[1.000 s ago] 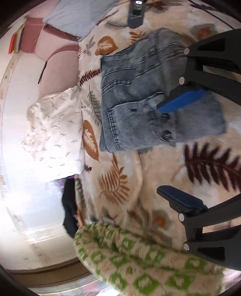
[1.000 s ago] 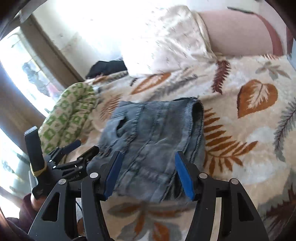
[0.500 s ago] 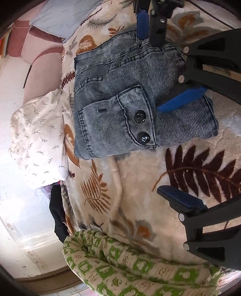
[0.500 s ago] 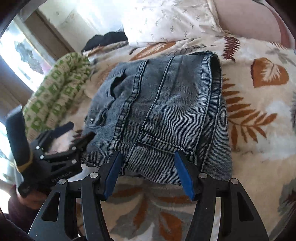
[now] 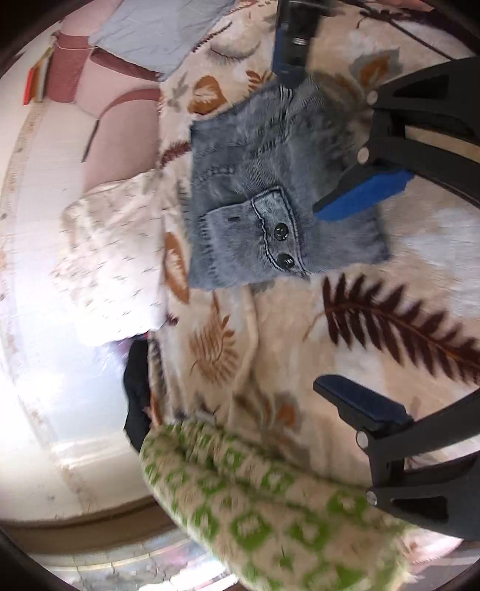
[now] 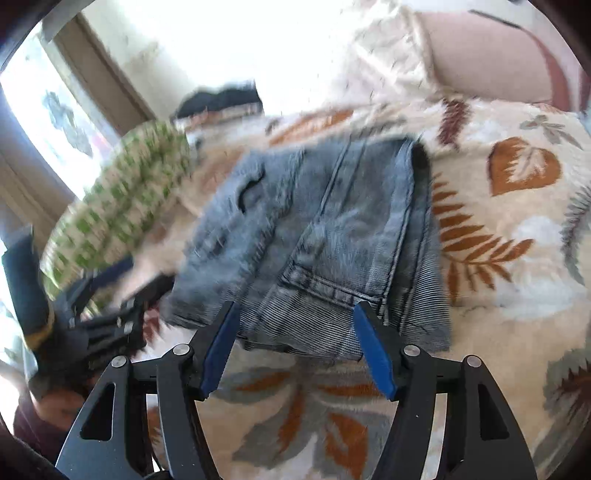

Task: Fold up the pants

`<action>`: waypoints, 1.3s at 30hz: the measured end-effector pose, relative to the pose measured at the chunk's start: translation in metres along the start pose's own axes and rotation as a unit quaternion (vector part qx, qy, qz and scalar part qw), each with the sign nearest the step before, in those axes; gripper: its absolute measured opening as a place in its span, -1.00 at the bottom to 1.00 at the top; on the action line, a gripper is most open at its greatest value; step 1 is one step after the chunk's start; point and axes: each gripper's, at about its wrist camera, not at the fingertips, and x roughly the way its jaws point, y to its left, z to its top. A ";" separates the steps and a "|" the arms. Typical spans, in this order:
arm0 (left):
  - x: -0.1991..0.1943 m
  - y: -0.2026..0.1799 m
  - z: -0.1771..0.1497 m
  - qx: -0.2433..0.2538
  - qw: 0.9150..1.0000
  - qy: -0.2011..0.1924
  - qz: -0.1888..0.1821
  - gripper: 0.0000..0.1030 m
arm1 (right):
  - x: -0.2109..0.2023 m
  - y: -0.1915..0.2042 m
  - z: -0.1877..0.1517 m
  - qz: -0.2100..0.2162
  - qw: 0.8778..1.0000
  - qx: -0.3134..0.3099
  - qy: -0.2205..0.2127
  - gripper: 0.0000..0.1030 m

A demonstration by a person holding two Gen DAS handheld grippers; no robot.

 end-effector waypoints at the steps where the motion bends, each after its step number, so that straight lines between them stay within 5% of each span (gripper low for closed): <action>1: -0.015 0.002 -0.001 -0.004 1.000 -0.008 0.004 0.81 | -0.010 0.001 -0.001 0.004 1.000 0.004 -0.016 0.24; 4: -0.055 0.003 -0.005 0.001 0.999 -0.042 0.027 0.99 | -0.048 0.011 -0.010 -0.006 0.997 0.005 -0.072 0.47; 13: -0.141 0.003 -0.001 0.001 0.992 -0.104 0.078 0.99 | -0.128 0.064 -0.044 -0.080 0.982 -0.052 -0.164 0.48; 25: -0.191 0.014 -0.005 -0.042 0.988 -0.128 0.082 0.99 | -0.194 0.112 -0.065 -0.116 0.955 -0.101 -0.254 0.52; 30: -0.196 0.020 -0.009 -0.055 0.987 -0.124 0.085 0.99 | -0.209 0.127 -0.073 -0.115 0.942 -0.113 -0.294 0.79; 39: -0.193 0.030 -0.015 -0.069 0.987 -0.111 0.095 0.99 | -0.189 0.142 -0.081 -0.127 0.943 -0.139 -0.274 0.79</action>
